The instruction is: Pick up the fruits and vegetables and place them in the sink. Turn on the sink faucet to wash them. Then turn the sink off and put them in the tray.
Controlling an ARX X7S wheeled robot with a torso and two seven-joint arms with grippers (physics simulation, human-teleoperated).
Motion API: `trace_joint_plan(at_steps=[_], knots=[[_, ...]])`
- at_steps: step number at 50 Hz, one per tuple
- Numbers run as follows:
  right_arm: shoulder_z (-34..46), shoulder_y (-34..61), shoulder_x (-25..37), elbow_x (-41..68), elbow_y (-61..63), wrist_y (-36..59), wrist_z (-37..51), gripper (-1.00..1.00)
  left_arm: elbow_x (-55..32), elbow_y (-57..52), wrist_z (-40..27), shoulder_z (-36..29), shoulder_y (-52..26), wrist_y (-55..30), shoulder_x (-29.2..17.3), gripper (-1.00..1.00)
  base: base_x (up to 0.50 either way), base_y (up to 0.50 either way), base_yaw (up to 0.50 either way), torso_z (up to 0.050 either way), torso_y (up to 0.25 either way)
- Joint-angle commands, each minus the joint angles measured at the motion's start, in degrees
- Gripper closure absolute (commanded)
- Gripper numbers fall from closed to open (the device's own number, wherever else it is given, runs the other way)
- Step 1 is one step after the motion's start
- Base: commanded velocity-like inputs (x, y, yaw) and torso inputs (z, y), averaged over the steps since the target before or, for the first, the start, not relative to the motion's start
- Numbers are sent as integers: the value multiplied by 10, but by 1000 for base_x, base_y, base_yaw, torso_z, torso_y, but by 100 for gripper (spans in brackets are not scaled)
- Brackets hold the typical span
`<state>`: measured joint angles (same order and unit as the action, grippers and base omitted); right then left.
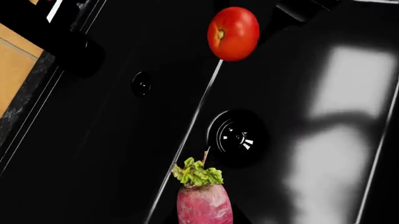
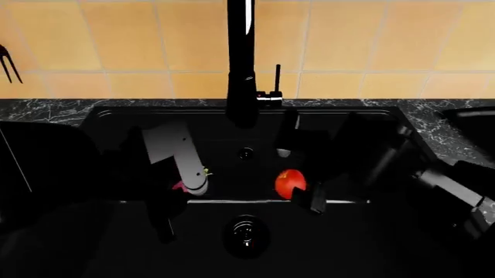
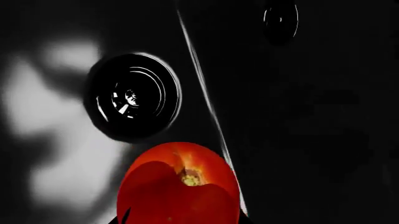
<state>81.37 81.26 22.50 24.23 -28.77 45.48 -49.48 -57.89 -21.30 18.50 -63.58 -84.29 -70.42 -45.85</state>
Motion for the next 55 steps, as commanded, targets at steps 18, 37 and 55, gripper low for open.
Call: trace_joint_plan(at_steps=[18, 37, 55], knots=[[-51, 101, 69, 9, 120, 141, 65, 100, -39, -28, -37, 32, -12, -18, -22, 100, 0, 0, 0, 0, 240], [-87, 149, 105, 21, 205, 218, 104, 100, -62, -69, -57, 45, -24, -26, -28, 100, 0, 0, 0, 0, 0], [-81, 191, 116, 16, 240, 243, 97, 100, -112, -98, -85, 73, -65, -61, -32, 100, 0, 0, 0, 0, 0]])
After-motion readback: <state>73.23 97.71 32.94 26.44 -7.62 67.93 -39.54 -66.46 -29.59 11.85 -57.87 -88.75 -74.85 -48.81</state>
